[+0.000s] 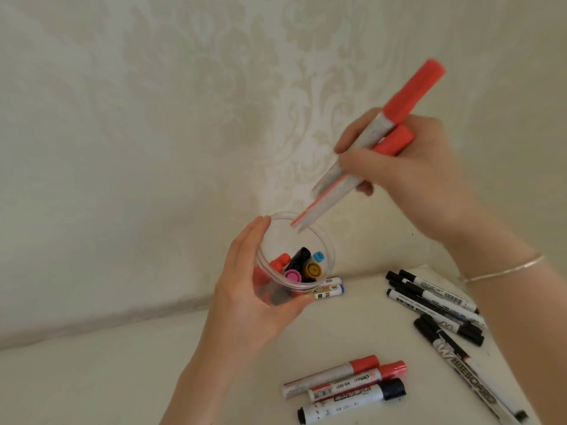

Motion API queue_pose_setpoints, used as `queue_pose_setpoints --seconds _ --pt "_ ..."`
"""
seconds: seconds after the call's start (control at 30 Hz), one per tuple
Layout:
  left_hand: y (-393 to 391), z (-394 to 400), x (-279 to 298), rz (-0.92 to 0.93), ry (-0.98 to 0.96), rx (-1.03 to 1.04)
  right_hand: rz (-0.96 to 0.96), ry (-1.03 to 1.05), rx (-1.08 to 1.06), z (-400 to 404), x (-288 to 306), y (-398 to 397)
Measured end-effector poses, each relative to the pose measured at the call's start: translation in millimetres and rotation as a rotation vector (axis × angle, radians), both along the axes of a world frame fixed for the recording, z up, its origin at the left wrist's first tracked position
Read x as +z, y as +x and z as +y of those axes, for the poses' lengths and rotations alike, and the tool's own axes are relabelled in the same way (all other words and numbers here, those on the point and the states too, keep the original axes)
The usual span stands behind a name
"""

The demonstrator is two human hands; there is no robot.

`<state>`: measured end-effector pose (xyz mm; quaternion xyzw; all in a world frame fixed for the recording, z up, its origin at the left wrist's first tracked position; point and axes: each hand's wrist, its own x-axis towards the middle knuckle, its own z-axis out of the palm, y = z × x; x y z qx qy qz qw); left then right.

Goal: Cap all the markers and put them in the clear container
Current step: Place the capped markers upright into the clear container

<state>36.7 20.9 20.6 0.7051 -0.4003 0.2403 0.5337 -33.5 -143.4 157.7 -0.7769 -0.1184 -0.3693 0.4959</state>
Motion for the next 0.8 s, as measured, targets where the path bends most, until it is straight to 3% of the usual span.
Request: queue_pose_setpoints --seconds 0.13,0.37,0.67,0.8 --pt "-4.4 -2.5 2.6 0.047 -0.029 -0.056 0.193 -0.233 -0.016 17.8 -27.3 14.6" --pt "-8.2 -6.2 3.7 0.077 -0.03 -0.119 0.39 -0.363 -0.131 27.4 -55.6 32.8" --pt "-11.0 -7.6 2.7 0.049 -0.026 -0.133 0.499 -0.322 -0.173 25.3 -48.0 27.2" --pt "-5.5 -5.3 -0.4 0.004 -0.002 -0.096 0.631 -0.119 0.083 27.8 -45.5 22.6"
